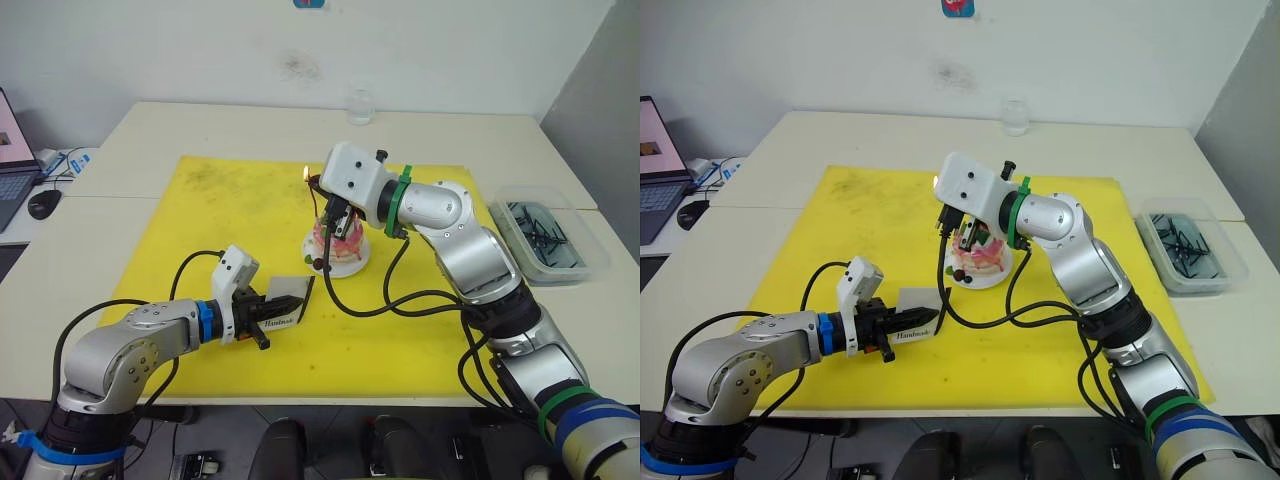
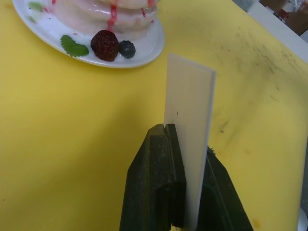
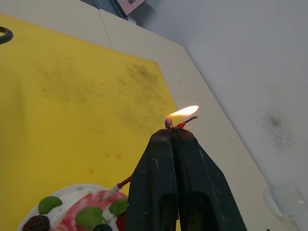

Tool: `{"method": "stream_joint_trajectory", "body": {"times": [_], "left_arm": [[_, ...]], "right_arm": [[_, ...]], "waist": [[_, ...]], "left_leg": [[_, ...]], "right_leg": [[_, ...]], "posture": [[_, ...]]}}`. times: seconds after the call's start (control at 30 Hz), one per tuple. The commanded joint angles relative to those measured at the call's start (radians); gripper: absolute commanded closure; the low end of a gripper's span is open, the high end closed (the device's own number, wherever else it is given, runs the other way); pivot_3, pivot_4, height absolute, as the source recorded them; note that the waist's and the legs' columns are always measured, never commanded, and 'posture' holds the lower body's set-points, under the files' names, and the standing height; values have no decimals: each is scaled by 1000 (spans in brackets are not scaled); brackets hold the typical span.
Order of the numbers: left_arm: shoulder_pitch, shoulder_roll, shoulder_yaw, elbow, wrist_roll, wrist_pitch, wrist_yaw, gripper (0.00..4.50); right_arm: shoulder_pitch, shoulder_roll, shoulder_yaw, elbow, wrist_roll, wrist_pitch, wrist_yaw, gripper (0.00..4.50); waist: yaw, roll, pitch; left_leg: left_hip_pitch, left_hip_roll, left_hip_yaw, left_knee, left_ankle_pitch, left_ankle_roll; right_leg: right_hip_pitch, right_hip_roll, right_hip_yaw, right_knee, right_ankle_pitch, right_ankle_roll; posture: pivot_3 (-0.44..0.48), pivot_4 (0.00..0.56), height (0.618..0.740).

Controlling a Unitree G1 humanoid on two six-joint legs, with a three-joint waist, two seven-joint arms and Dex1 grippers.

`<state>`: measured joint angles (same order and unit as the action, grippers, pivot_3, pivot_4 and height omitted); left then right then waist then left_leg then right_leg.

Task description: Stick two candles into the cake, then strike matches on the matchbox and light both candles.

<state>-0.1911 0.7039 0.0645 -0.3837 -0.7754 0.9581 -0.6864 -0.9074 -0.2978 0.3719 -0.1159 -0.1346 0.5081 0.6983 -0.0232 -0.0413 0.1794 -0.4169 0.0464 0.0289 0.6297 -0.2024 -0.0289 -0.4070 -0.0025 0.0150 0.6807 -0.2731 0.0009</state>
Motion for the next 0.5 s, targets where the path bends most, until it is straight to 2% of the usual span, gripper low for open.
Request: {"method": "stream_joint_trajectory", "body": {"times": [0.03, 0.5], "left_arm": [[-13, -10, -10, -19, 1, -5, -5, 4500], [-15, -12, -8, -21, 3, -2, -7, 4500]], "right_arm": [[-1, -1, -32, -31, 12, -4, -8, 4463], [7, 4, -31, -32, 14, 1, -19, 4463]], "waist": [[0, 0, 0], [0, 0, 0]], "left_leg": [[0, 0, 0, 0, 0, 0], [0, 0, 0, 0, 0, 0]], "right_leg": [[0, 0, 0, 0, 0, 0], [0, 0, 0, 0, 0, 0]], "posture": [[0, 150, 740], [0, 150, 740]]}}
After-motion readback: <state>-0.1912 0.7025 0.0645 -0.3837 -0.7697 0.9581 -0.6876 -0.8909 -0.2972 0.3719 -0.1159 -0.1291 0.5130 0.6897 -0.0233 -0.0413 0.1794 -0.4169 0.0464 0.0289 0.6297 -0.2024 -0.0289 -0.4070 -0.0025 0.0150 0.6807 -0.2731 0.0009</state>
